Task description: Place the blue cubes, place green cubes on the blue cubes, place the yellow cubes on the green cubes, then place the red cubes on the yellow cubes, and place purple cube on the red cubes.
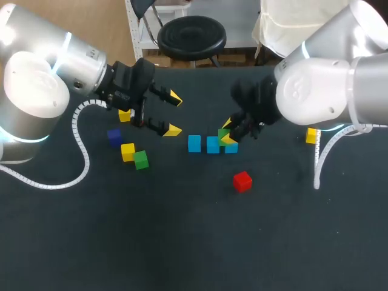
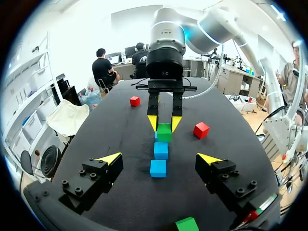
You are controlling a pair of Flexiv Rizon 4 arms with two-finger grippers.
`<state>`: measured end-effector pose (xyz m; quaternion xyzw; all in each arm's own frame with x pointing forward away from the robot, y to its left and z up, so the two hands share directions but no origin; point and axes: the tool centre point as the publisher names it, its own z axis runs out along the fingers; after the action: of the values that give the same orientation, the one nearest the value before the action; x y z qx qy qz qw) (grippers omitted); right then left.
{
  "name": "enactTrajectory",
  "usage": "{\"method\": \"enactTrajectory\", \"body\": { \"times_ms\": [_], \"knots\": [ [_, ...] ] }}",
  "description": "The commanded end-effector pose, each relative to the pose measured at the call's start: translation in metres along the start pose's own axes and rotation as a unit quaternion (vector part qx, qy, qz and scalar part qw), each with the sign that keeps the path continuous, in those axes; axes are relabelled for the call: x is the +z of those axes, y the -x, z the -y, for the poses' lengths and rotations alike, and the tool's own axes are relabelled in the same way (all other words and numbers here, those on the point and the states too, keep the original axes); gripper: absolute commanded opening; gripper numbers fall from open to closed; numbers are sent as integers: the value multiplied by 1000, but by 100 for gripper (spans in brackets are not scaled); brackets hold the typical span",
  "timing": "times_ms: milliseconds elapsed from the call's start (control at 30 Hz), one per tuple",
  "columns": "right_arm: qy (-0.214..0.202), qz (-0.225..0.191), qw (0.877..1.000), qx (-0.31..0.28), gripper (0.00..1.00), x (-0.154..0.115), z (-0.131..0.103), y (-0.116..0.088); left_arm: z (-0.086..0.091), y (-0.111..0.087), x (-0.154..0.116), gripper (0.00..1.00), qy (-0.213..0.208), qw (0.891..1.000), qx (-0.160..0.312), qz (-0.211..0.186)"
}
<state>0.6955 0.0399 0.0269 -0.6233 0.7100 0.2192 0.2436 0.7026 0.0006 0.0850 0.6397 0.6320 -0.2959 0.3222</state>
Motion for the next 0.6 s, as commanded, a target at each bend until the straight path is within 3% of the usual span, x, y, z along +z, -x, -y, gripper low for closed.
{"method": "enactTrajectory", "body": {
  "times_ms": [33,100,467,533,600],
  "knots": [
    [1,1,1000,1,4,1,2,0,-1,-1,0,100,0,1000,1,1],
    [1,2,1000,2,13,2,2,0,-1,-1,0,100,0,1000,1,1],
    [3,4,1000,4,32,3,3,-1,-1,-1,0,100,0,1000,1,1],
    [3,4,1000,6,45,3,3,-1,-1,-1,0,100,0,1000,1,1],
    [3,4,1000,6,47,3,3,-1,-1,-1,0,100,0,1000,1,1]
  ]
}}
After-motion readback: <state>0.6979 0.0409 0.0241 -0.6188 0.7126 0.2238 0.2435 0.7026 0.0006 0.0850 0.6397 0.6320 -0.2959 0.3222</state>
